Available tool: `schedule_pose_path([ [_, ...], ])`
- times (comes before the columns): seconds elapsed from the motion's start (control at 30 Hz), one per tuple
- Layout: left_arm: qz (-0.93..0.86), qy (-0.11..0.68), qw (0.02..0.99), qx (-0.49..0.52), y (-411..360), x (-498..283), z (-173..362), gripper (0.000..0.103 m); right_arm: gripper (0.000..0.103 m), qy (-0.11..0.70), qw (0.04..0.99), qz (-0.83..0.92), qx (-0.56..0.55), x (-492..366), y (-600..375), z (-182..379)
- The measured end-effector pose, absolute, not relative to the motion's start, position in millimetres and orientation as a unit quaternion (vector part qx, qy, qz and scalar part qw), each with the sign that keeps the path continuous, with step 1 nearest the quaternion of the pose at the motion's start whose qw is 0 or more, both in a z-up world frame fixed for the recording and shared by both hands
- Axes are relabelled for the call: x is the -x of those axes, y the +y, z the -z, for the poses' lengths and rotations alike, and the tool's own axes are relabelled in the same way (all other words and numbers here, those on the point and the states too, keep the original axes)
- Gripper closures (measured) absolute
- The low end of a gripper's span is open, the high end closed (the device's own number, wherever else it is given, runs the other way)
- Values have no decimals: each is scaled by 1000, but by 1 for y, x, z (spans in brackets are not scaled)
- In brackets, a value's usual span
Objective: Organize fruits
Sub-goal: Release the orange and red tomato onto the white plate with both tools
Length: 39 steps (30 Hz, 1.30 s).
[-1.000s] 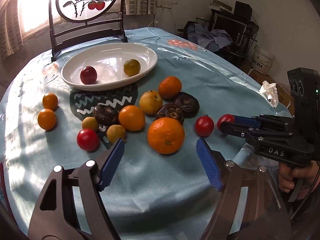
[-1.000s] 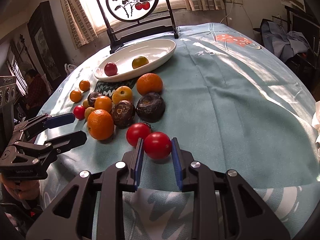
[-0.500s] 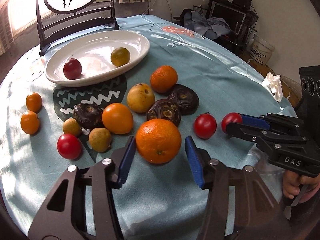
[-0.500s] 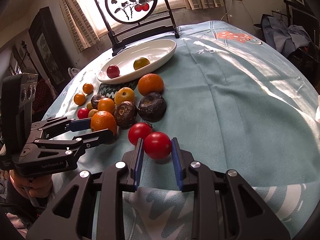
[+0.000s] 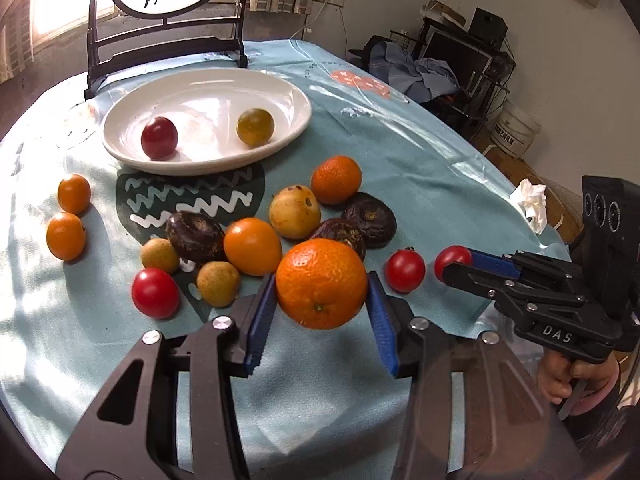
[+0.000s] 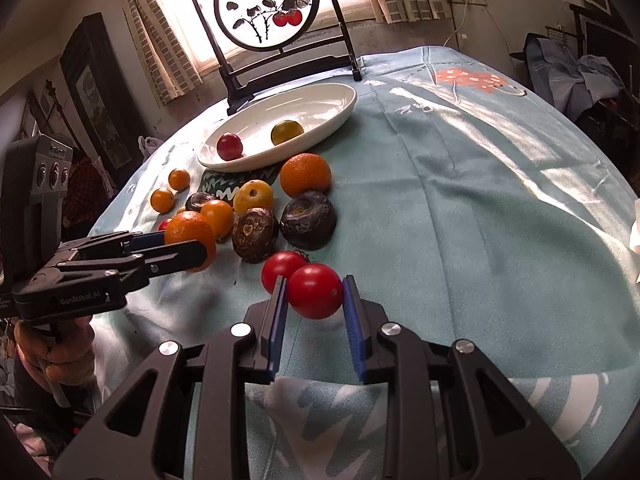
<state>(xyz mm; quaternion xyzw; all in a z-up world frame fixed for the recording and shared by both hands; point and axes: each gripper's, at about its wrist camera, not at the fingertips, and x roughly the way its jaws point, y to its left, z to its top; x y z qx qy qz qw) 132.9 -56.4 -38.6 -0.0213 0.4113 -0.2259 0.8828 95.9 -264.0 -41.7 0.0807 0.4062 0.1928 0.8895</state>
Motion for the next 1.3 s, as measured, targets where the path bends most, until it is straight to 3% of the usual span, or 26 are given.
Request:
schedule_pose_path([
  [0.23, 185, 370, 909, 58, -12, -174, -2, 57, 75, 369, 895, -237, -83, -135, -226, -2],
  [0.4, 128, 365, 919, 76, 14, -240, -17, 57, 75, 392, 884, -245, -74, -198, -177, -7],
  [0.63, 80, 413, 904, 79, 34, -318, 0, 57, 75, 442, 865, -234, -39, -261, -129, 12],
  [0.97, 55, 463, 882, 66, 37, -351, 36, 57, 73, 477, 848, -230, -12, -288, -108, 33],
  [1.03, 53, 460, 884, 64, 37, -348, 33, 52, 72, 477, 847, -235, -12, -289, -107, 32],
  [1.1, 52, 442, 893, 66, 37, -339, 23, 30, 69, 471, 850, -238, -9, -285, -107, 27],
  [1.3, 58, 398, 914, 51, 31, -296, -10, 20, 67, 447, 863, -237, -9, -261, -115, 7],
])
